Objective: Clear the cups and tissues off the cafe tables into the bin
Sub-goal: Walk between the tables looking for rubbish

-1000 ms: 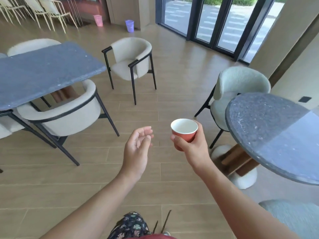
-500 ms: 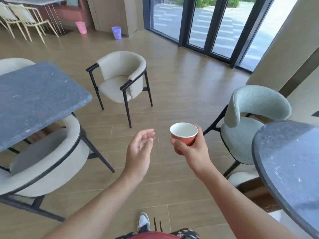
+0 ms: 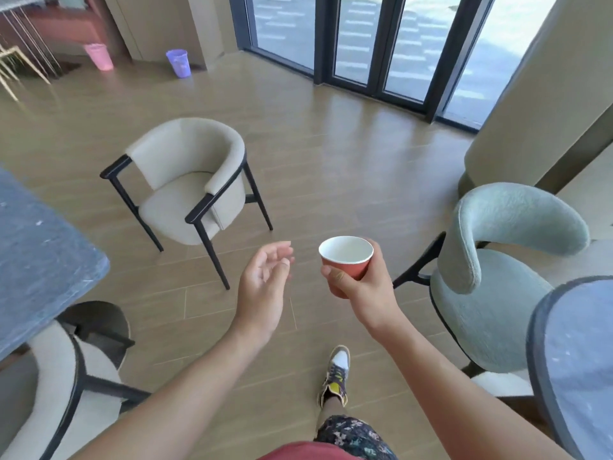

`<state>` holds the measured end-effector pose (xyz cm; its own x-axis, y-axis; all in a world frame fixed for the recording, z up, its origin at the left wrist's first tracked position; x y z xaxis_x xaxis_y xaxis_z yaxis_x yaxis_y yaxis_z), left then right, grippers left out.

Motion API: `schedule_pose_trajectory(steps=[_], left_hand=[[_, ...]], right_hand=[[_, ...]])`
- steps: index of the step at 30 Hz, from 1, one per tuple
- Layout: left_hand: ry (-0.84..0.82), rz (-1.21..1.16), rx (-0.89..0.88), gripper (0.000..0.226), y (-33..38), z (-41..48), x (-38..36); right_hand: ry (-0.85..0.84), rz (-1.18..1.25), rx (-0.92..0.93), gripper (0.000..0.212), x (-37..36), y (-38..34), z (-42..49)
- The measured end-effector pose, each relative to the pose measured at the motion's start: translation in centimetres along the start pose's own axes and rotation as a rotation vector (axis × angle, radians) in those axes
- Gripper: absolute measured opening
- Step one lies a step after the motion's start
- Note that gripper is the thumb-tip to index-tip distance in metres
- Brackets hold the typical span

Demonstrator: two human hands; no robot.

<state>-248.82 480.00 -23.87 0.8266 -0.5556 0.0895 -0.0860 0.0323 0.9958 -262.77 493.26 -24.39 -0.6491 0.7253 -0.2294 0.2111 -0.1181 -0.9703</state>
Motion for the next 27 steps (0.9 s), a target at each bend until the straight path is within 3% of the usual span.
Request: schedule_pose_trajectory(steps=[7,15,27], left_hand=[[0.011,0.008,-0.021,0.024,2.8,19.1,-8.0],[0.046,-0.035,-0.002,0.028,3.8,36.9,-14.0],[0.032,-0.09,0.015,0.025,1.8,69.4,-17.2]], right_hand=[[-0.035,-0.032,0.026,0.046,2.9,-4.7,21.3],[-0.045,-0.038,-0.008,0.055,3.7,-6.8,39.4],[0.037,-0.056,-0.015,0.054,-0.4,-7.1,71.4]])
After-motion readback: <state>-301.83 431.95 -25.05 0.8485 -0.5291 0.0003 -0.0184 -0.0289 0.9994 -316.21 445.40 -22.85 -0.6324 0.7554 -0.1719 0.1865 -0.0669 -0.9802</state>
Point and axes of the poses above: each hand's wrist, its own z-axis towards the middle knuckle, its own x-axis out of the back of the hand, y = z × x, the point moved 9 cm from there along z, towards the middle knuckle, and after that the axes turned 7 degrees about z, right-handed, at the moved point
